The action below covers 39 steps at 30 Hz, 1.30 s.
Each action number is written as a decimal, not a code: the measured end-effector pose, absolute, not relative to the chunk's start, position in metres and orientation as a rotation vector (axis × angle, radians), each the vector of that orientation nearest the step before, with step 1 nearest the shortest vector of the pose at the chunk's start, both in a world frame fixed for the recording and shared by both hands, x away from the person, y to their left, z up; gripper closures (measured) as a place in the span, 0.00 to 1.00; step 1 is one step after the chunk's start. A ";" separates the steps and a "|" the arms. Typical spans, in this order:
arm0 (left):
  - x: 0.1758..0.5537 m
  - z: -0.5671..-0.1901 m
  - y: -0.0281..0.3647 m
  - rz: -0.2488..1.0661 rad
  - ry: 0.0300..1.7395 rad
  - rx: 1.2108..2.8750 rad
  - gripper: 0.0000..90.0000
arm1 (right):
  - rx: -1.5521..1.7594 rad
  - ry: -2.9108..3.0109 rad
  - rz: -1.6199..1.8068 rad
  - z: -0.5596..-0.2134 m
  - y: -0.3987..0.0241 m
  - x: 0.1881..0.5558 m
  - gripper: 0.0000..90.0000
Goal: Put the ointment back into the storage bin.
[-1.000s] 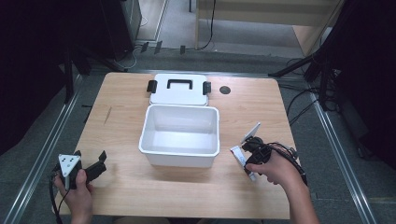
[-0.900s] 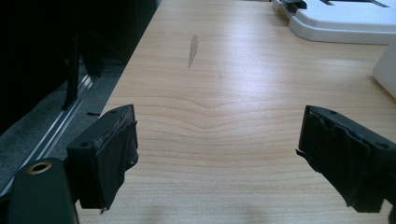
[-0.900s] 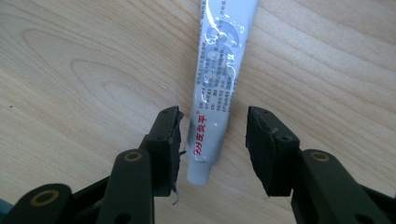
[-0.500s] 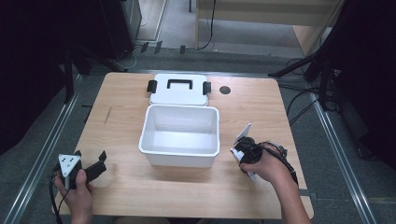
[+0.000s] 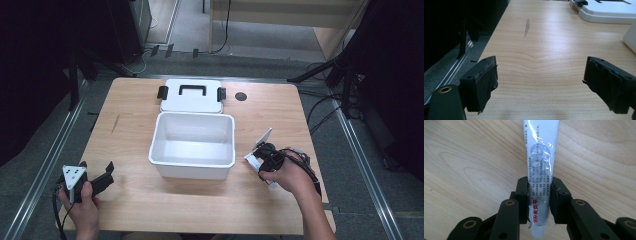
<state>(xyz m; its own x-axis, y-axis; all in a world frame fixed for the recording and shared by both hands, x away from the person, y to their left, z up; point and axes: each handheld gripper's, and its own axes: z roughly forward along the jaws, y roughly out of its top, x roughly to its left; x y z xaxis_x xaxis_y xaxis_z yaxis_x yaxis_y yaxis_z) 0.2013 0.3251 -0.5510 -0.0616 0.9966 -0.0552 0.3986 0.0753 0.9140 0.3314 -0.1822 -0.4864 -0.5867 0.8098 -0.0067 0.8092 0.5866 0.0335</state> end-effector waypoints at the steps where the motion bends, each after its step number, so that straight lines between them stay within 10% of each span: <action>1: 0.201 -0.551 0.325 0.972 1.576 1.429 0.14 | 1.420 2.784 0.047 -0.484 -0.182 0.332 0.80; 39: 0.202 -0.551 0.327 0.957 1.579 1.413 0.14 | 1.380 2.762 0.194 -0.371 -0.142 0.354 0.80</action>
<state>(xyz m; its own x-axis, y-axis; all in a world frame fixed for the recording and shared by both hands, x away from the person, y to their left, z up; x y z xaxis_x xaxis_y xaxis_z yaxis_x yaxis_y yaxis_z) 0.2018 0.3266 -0.5511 -0.0625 0.9953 -0.0734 0.3949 0.0922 0.9141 0.3542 -0.1424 -0.3713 -0.6010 0.7992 0.0134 0.7932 0.5943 0.1330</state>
